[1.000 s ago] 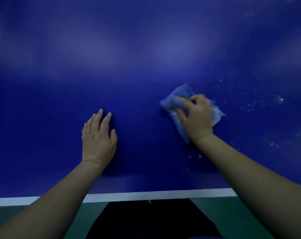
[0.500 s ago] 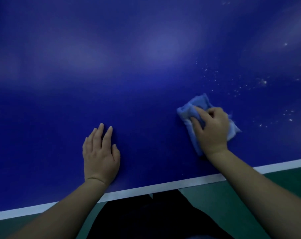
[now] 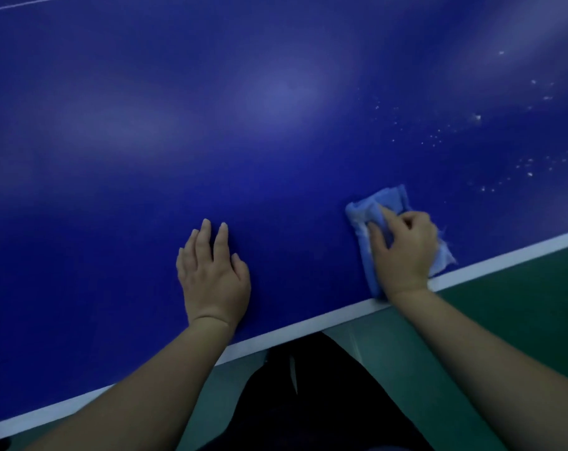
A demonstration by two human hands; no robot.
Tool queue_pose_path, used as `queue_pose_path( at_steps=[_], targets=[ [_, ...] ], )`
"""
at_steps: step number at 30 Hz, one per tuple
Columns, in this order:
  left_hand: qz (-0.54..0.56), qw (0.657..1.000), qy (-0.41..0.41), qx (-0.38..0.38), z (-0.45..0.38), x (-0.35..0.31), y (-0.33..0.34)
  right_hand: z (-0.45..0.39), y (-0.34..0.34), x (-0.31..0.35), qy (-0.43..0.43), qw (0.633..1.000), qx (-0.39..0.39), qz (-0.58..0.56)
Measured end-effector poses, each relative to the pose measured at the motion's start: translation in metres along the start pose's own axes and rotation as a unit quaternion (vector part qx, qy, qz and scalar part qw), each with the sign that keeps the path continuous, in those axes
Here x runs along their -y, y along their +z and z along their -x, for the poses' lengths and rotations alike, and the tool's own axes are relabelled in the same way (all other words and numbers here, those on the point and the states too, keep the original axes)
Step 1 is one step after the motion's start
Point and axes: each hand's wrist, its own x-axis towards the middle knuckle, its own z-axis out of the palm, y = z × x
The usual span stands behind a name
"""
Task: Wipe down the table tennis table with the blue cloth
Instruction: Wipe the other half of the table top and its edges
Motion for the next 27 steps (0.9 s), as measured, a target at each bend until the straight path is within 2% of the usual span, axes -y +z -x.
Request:
queue_pose_path(
  at_steps=[3,5,7,9,12,14,17,19,21,22,24,27],
  targets=[
    [0.004,1.000,0.007,-0.003,0.000,0.002,0.001,0.044,0.016,0.044,-0.067,0.997,0.023,-0.030],
    [0.009,1.000,0.005,-0.008,0.000,0.003,0.002,0.042,0.028,0.072,-0.134,0.988,0.053,-0.047],
    [0.012,1.000,0.009,-0.015,0.000,0.002,0.004,0.022,0.033,0.076,-0.165,0.984,0.059,-0.025],
    [0.012,1.000,0.013,-0.022,0.000,0.001,0.005,-0.005,0.029,0.055,-0.107,0.993,0.040,0.017],
    [0.011,0.999,0.015,-0.027,0.000,-0.001,0.004,-0.006,0.014,0.016,0.089,0.995,-0.015,0.047],
    [0.009,0.999,0.018,-0.025,0.000,-0.001,0.003,0.026,0.011,0.023,0.131,0.990,-0.032,0.049],
    [0.008,0.999,0.022,-0.023,-0.001,-0.002,0.003,0.066,0.024,0.066,0.019,1.000,0.021,0.003],
    [0.012,0.999,0.021,-0.025,-0.001,-0.002,0.003,0.055,0.033,0.085,-0.081,0.995,0.062,-0.016],
    [0.012,0.999,0.020,-0.028,-0.002,-0.001,0.004,0.020,0.038,0.088,-0.108,0.991,0.077,0.008],
    [0.011,0.999,0.020,-0.029,-0.002,-0.001,0.004,0.001,0.038,0.082,-0.087,0.993,0.070,0.025],
    [0.009,0.999,0.021,-0.028,-0.002,0.000,0.004,-0.023,0.034,0.056,0.008,0.999,0.031,0.040],
    [0.010,0.999,0.022,-0.021,-0.002,0.000,0.004,0.003,0.026,0.038,0.129,0.990,-0.033,0.035]
  ],
)
